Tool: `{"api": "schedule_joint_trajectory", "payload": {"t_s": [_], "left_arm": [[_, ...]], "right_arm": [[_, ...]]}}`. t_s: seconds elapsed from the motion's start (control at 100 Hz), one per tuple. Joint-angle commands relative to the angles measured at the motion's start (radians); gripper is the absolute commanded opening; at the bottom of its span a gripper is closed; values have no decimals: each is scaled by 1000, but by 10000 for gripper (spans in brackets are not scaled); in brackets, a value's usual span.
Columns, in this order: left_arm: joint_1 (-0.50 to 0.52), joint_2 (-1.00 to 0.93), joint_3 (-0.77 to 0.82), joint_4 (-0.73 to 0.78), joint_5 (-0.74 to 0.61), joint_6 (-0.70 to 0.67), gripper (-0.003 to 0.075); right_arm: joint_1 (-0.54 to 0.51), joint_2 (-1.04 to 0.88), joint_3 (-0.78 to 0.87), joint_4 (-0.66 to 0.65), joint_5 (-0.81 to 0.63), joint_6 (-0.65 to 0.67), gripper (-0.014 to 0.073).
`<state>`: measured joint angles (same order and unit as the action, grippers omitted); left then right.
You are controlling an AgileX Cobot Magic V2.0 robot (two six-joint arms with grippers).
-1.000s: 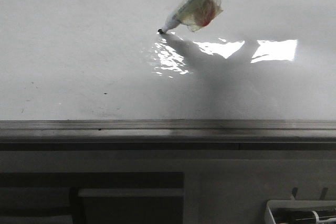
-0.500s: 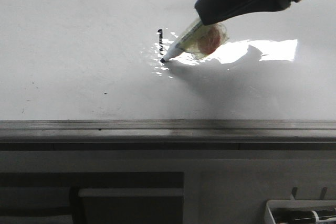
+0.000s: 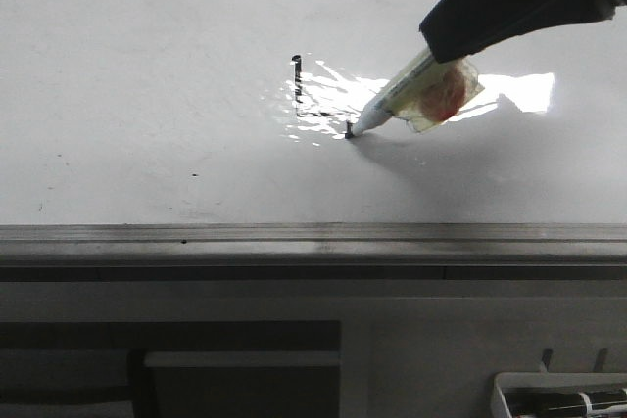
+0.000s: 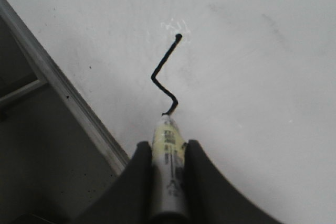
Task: Write number 5 on whiteboard
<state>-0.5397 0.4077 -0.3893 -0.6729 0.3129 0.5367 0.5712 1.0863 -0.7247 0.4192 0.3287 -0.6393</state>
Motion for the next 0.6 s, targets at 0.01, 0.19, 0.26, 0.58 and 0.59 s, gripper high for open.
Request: {"api": "schedule_joint_trajectory", "payload": {"t_s": [0.01, 0.19, 0.26, 0.58, 0.59], "left_arm": [[1, 3, -28, -22, -63, -7, -20], [1, 3, -28, -22, -63, -7, -20], [1, 3, -28, -22, -63, -7, -20], [1, 3, -28, -22, -63, -7, -20], [1, 3, -28, -22, -63, -7, -20]], "right_arm": [[32, 45, -18, -15, -60, -1, -40], [145, 134, -20, -9, -107, -1, -40], [167, 142, -25, -9, -116, -1, -40], [183, 15, -137, -40, -154, -1, -40], [180, 15, -139, -42, -159, -1, -40]]}}
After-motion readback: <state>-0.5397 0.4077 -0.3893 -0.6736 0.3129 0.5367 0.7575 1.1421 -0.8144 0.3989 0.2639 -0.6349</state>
